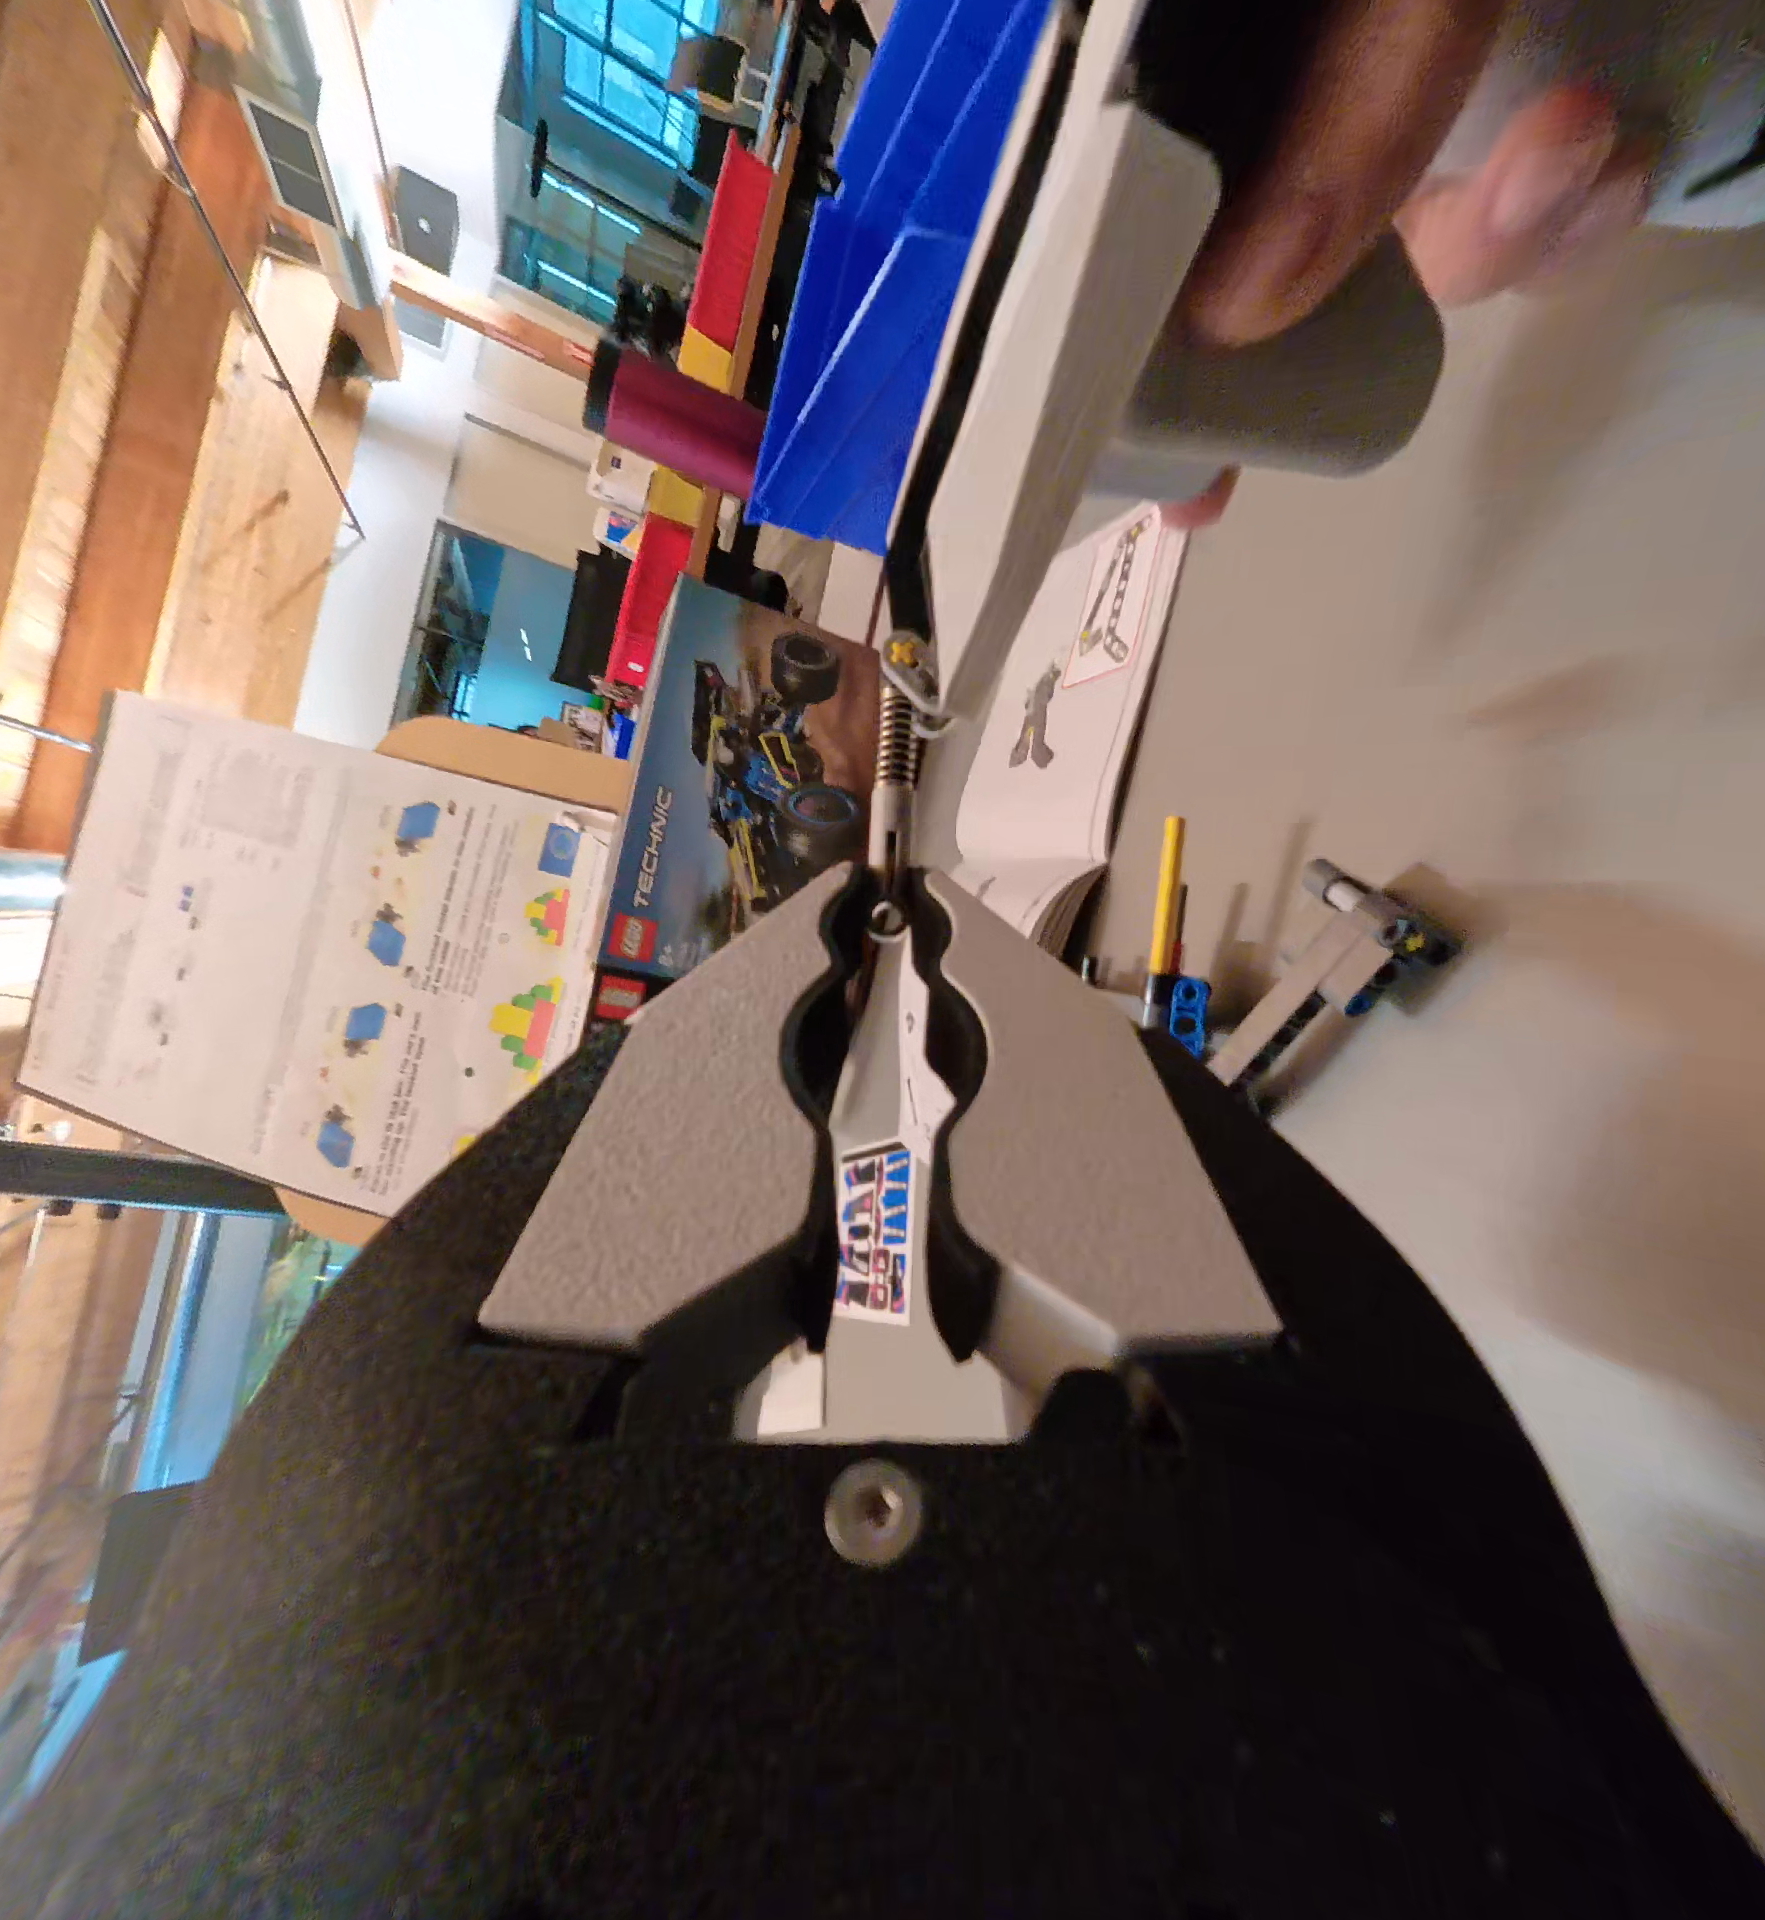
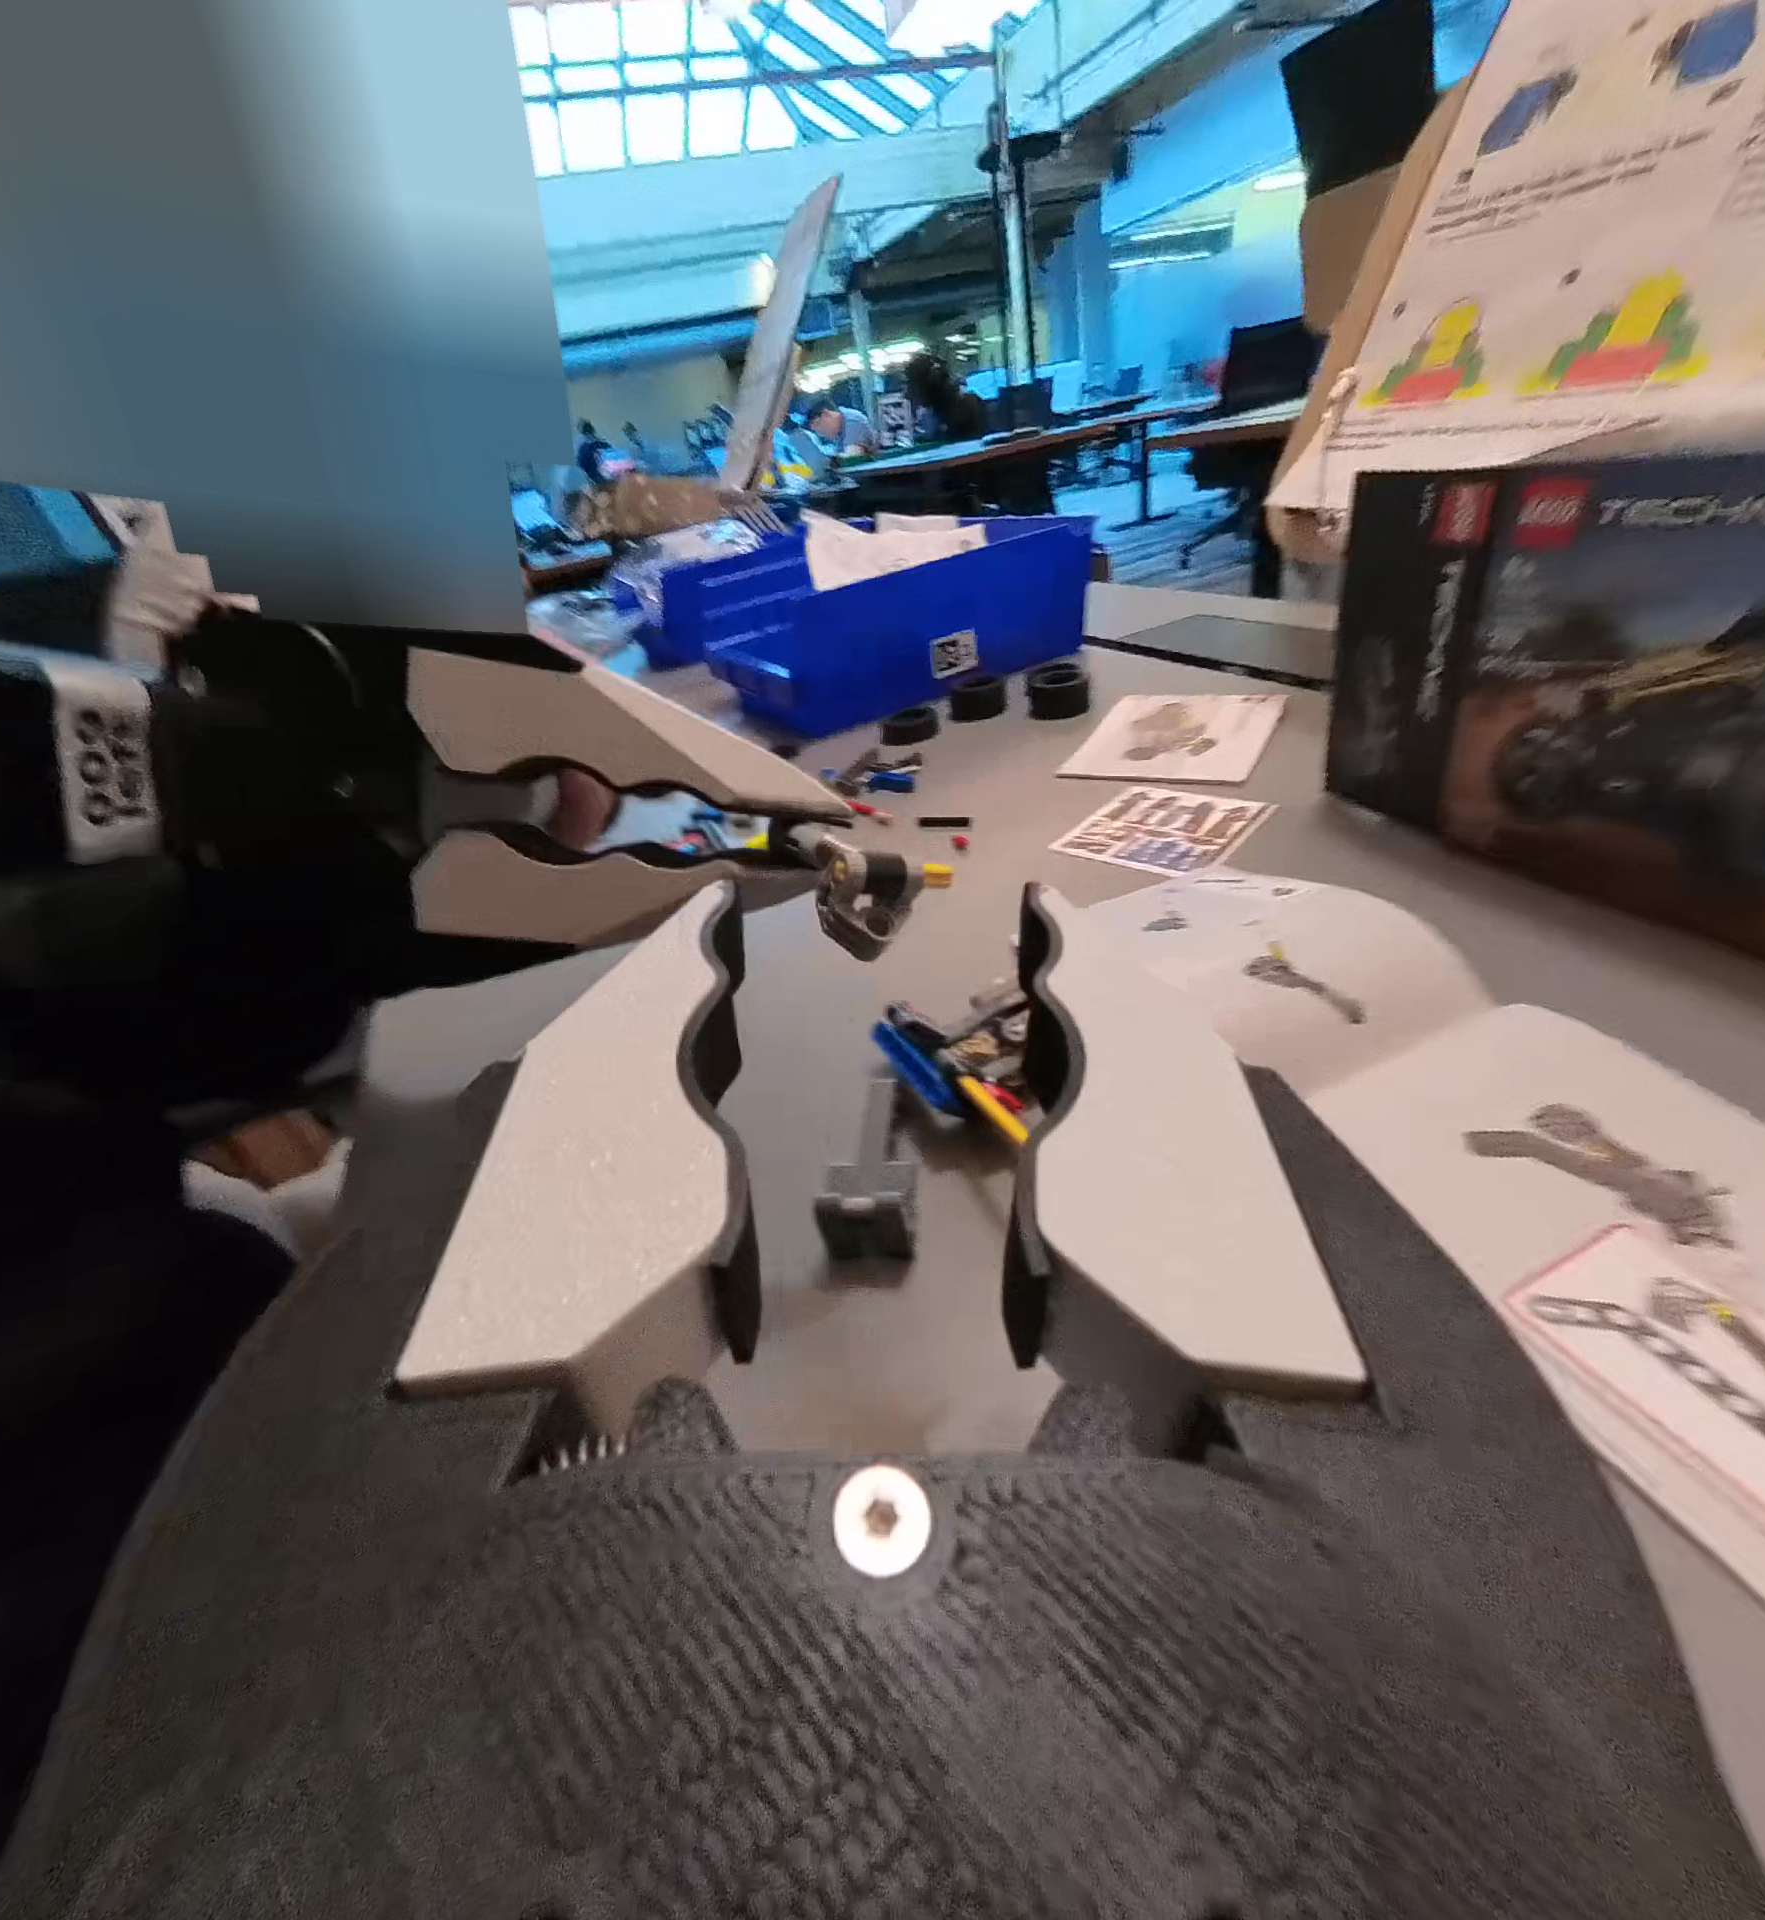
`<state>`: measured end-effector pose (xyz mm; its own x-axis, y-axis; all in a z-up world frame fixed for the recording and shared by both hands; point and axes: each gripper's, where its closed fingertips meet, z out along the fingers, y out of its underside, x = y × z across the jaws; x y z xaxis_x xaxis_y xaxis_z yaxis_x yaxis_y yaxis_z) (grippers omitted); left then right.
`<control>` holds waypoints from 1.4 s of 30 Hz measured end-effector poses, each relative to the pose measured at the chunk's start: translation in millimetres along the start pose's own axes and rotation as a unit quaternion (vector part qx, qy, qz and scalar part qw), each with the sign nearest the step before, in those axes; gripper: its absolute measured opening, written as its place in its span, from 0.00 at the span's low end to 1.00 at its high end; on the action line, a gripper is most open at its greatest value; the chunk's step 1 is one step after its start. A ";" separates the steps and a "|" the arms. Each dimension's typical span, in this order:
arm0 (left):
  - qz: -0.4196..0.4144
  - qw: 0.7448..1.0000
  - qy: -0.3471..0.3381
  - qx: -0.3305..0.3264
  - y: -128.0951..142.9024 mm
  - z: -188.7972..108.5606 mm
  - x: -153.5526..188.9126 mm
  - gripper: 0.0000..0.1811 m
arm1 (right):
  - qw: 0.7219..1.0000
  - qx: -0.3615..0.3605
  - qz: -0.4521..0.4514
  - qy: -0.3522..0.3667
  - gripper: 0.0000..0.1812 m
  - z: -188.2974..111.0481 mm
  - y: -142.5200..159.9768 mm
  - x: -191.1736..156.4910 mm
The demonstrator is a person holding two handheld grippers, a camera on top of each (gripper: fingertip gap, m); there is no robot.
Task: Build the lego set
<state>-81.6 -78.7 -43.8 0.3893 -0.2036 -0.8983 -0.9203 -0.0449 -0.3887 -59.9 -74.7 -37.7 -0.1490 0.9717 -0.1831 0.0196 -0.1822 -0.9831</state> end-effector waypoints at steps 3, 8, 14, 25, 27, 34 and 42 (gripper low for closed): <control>-0.003 1.000 -0.001 0.013 -7.3 -0.6 -0.3 0.03 | 0.999 -0.003 0.031 -0.018 0.25 1.8 5.1 -2.4; 0.005 1.000 -0.003 0.014 -6.8 -1.9 -0.4 0.03 | 0.999 0.005 0.004 -0.032 0.09 -4.2 0.6 -7.4; 0.002 1.000 -0.002 0.012 -4.9 -3.5 -2.1 0.03 | 1.000 0.015 -0.014 -0.020 0.09 -10.9 -3.1 -2.6; 0.009 1.000 0.013 0.007 -2.4 -3.9 4.9 0.03 | 0.997 -0.014 -0.073 -0.011 0.10 -8.8 5.7 -4.5; 0.010 1.000 0.016 0.006 -1.6 -3.7 6.3 0.03 | 0.996 -0.020 -0.081 -0.011 0.10 -8.7 8.0 -4.5; 0.011 1.000 0.017 0.005 -0.4 -3.9 7.7 0.03 | 0.996 -0.026 -0.083 -0.011 0.08 -9.3 11.7 -3.5; 0.014 1.000 0.013 -0.002 3.7 -3.7 6.6 0.03 | 0.995 -0.036 -0.089 -0.010 0.05 -10.8 16.7 -1.0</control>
<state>-82.5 -83.8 -50.4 0.3624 -0.2298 -0.9033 -0.9309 -0.0422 -0.3628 -48.7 -77.1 -54.0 -0.1761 0.9843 -0.0062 0.0627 0.0049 -0.9980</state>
